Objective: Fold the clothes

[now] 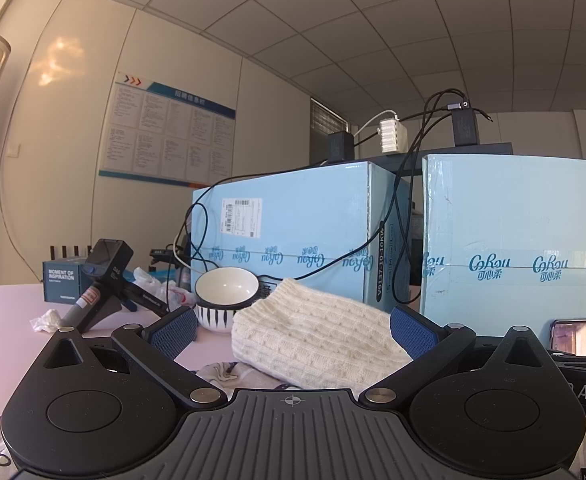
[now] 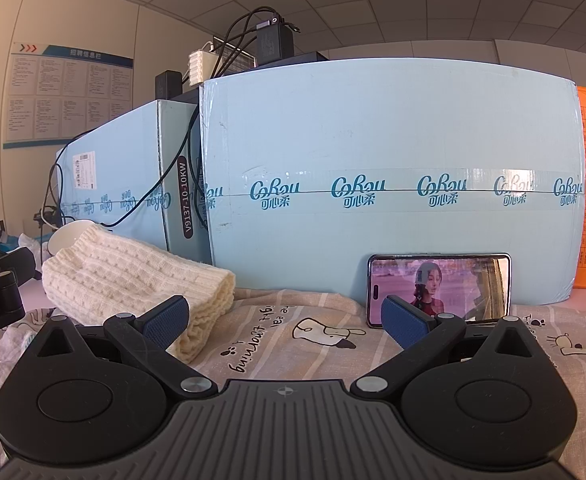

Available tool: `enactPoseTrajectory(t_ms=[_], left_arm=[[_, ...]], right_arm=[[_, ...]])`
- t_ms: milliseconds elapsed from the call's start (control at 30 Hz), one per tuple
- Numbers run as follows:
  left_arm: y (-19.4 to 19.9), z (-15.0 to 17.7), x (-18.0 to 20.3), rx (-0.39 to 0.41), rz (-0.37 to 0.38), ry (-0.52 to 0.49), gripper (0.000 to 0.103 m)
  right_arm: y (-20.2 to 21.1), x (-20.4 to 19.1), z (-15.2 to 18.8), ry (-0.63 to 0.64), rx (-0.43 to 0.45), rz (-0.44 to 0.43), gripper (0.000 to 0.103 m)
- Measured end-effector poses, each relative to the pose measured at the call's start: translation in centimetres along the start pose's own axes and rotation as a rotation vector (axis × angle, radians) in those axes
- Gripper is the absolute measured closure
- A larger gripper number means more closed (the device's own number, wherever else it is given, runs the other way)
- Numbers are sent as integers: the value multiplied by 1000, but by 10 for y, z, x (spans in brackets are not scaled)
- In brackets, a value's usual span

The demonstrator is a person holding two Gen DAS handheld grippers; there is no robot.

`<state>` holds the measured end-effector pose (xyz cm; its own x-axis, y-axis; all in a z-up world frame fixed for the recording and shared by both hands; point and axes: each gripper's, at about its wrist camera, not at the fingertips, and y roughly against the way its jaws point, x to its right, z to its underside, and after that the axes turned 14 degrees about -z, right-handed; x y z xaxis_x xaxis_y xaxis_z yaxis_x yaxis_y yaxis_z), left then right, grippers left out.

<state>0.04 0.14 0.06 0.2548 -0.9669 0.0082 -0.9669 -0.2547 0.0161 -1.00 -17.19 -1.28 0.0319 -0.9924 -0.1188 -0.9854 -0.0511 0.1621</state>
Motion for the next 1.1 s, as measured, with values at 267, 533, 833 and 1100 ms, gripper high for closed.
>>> enactPoseTrajectory(t_ms=[267, 533, 833, 1100], left_arm=[[0, 0, 0, 0, 0, -1, 0], [1, 0, 0, 1, -1, 0, 0], [1, 0, -1, 6, -3, -2, 0], [2, 0, 0, 11, -23, -11, 0]], right_arm=[[0, 0, 0, 0, 0, 0, 0], [0, 0, 0, 0, 0, 0, 0], [5, -5, 1, 26, 28, 14, 0], [10, -9, 1, 52, 56, 27, 0]])
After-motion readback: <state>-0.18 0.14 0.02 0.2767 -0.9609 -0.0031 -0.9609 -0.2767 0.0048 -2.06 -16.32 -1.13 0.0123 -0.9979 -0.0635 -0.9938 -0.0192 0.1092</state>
